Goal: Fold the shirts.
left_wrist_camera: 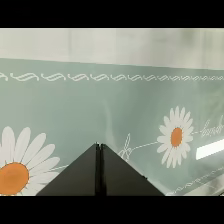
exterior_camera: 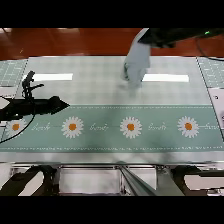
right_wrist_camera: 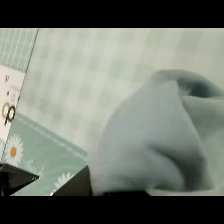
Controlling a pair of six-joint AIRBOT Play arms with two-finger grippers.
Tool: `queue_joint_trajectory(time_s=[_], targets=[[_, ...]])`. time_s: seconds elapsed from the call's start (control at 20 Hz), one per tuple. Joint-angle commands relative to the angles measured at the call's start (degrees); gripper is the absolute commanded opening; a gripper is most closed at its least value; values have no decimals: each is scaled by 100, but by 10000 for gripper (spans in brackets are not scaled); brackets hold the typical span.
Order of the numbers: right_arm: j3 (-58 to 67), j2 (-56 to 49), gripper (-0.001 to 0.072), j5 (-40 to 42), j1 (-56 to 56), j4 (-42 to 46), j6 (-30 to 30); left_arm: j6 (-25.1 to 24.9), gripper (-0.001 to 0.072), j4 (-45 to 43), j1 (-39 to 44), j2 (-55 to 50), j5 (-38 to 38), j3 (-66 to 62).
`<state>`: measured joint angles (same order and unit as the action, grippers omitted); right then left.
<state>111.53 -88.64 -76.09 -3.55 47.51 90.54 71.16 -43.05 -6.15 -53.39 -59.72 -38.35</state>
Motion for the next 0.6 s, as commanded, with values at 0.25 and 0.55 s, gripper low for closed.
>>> queue_joint_trajectory(time_s=[0.25, 0.55], targets=[[374, 807, 24, -1191, 2415, -24, 201, -4, 12, -192, 243, -4, 15, 0], [369, 964, 23, -2299, 3676, 629, 595, -33, 13, -192, 243, -4, 70, 0]])
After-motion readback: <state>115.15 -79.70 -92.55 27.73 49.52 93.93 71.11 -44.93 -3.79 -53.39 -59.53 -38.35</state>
